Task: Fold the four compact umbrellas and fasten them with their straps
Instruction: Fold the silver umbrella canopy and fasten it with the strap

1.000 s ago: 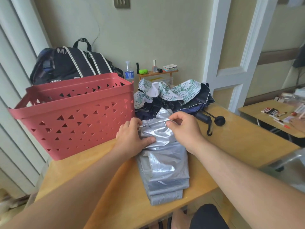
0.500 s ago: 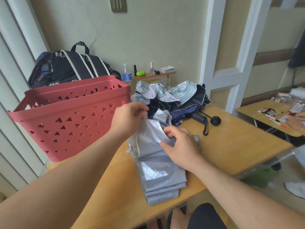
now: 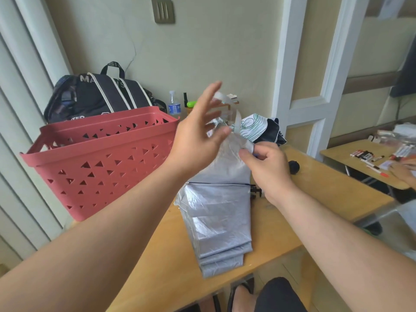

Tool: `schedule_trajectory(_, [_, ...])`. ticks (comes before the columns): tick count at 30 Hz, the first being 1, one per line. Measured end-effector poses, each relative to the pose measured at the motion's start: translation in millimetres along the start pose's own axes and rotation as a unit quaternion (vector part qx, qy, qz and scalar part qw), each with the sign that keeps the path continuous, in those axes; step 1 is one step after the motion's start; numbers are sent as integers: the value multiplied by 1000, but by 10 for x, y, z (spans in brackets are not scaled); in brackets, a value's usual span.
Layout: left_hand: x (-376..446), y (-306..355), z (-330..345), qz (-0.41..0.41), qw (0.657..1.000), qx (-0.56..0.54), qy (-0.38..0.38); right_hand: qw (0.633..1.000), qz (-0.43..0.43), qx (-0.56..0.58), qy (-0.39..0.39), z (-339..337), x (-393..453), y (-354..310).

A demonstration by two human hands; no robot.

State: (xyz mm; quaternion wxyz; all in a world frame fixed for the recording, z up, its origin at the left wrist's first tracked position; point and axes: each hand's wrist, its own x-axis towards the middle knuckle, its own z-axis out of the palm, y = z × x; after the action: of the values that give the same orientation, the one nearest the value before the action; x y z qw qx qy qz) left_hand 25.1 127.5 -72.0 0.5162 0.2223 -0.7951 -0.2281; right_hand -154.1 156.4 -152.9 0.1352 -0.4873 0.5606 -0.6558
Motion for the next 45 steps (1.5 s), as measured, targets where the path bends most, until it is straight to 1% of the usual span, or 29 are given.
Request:
schedule_trajectory(1, [-32, -61, -24, -23, 999, 27, 29, 1000, 3, 20, 2, -17, -2, 21])
schedule_trajectory(2, [-77, -120, -47, -58, 994, 78, 46, 999, 4, 38, -3, -28, -15, 30])
schedule_trajectory(3, [-134, -189, -71, -102, 987, 119, 44, 999, 1, 48, -9, -35, -31, 29])
schedule_trajectory(4, [-201, -265, -94, -148, 981, 125, 25, 998, -1, 59, -20, -39, -52, 9])
schedule_trajectory(6, [-311, -343, -129, -231, 972, 27, -19, 996, 5, 72, -43, -38, -97, -35])
schedule_trajectory(7, [-349, -362, -148, -248, 968, -17, -30, 996, 10, 74, -54, -36, -121, -60])
schedule_trajectory(8, [-366, -381, -165, -240, 970, -28, -32, 995, 16, 73, -64, -34, -141, -72])
schedule_trajectory(11, [-386, -397, -190, -176, 984, 9, -31, 995, 5, 35, -94, -38, -192, -103])
schedule_trajectory(13, [-402, -409, -196, -156, 987, 43, -18, 996, -20, -7, -82, -59, -202, -97])
schedule_trajectory(16, [-453, -431, -233, -161, 985, 61, -11, 996, -51, -56, -55, -144, -237, -115])
schedule_trajectory(21, [-563, -360, -260, -158, 985, 71, -14, 991, -105, -52, -67, -244, -310, -131])
schedule_trajectory(23, [-599, -328, -270, -152, 986, 73, -14, 991, -101, -62, -66, -270, -320, -98])
schedule_trajectory(25, [-646, -277, -284, -149, 987, 66, -16, 993, -75, -63, -62, -301, -350, -82])
schedule_trajectory(29, [-781, -203, -300, -148, 987, 58, -34, 987, -75, -127, -67, -328, -440, -112])
schedule_trajectory(32, [-896, -189, -301, -151, 986, 57, -43, 969, -140, -171, -111, -348, -520, -146])
schedule_trajectory(34, [-984, -188, -301, -148, 986, 62, -46, 954, -182, -204, -126, -347, -577, -153])
schedule_trajectory(36, [-1083, -205, -299, -134, 985, 92, -61, 944, -191, -232, -135, -350, -654, -146])
schedule_trajectory(38, [-1179, -246, -282, -132, 977, 144, -83, 938, -189, -247, -149, -351, -737, -100])
schedule_trajectory(42, [-1359, -349, -235, -135, 960, 212, -122, 935, -186, -245, -175, -371, -929, 56])
schedule_trajectory(45, [-1462, -417, -228, -71, 957, 230, -161, 931, -187, -248, -194, -392, -1052, 173])
